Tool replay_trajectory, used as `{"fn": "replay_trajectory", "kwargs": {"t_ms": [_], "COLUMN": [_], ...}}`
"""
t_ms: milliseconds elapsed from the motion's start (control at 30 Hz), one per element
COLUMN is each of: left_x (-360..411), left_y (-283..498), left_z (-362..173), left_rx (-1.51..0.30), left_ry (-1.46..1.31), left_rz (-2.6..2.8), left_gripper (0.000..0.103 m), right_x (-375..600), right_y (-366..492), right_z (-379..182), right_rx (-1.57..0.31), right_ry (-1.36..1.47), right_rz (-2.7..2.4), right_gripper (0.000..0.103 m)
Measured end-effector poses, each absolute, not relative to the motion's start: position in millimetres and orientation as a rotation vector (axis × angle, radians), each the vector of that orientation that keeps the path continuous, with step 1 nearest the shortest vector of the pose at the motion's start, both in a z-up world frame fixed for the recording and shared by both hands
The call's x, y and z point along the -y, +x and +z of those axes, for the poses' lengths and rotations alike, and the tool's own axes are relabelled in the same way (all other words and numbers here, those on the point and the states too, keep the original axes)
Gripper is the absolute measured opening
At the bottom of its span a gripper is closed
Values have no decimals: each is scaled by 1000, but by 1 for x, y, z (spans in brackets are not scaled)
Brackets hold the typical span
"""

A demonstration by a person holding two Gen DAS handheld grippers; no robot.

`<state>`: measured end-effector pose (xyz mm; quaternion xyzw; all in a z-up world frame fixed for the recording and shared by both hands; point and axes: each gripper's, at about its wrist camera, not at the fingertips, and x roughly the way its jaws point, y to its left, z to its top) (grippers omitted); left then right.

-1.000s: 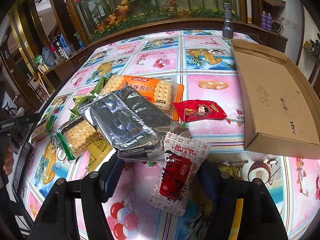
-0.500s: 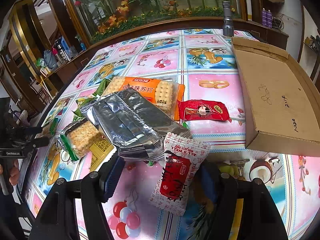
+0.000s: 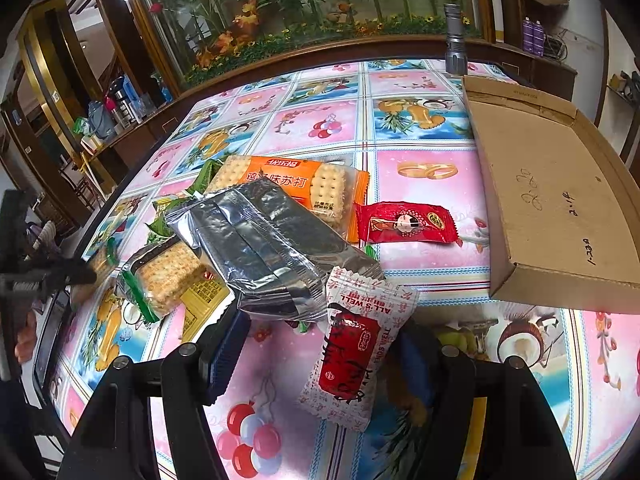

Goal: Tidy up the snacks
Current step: 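Grasp the cracker pack with the left tool while the right tool grasps the silver foil pack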

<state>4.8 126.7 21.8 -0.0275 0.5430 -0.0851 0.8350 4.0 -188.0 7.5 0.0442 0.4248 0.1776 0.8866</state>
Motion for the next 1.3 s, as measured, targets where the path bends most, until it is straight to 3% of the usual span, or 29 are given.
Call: {"fn": "replay_trajectory", "kwargs": {"t_ms": [333,433,700,767,833,867,1067,1300], "left_x": [-85,-80,-79,-79,-79,-78,-77,-75], "left_y": [8,5,-3,-3,-3,-4,-5,-4], "left_z": [4,4,4,4,4,4,3,2], "left_rx": [-1095,-1039,-974,-973,-970,-963,-948,-950], "left_ry": [-1,-23,-46,-50,-52,-50,-46,-45], "left_rz": [-10,28,62,64,66,66,59,49], "left_gripper": [90,84,83,83,83,84,86,89], "right_x": [189,197,216,212,202,196,174,163], "right_y": [2,-5,-34,-31,-20,-14,40,56], "right_z": [10,14,56,68,72,71,50,24], "right_rx": [-882,-871,-773,-739,-733,-736,-829,-917], "right_ry": [80,37,-137,-169,-201,-218,-251,-204], "right_rz": [391,408,542,555,596,618,622,630], "right_gripper": [73,69,66,71,88,88,88,74]}}
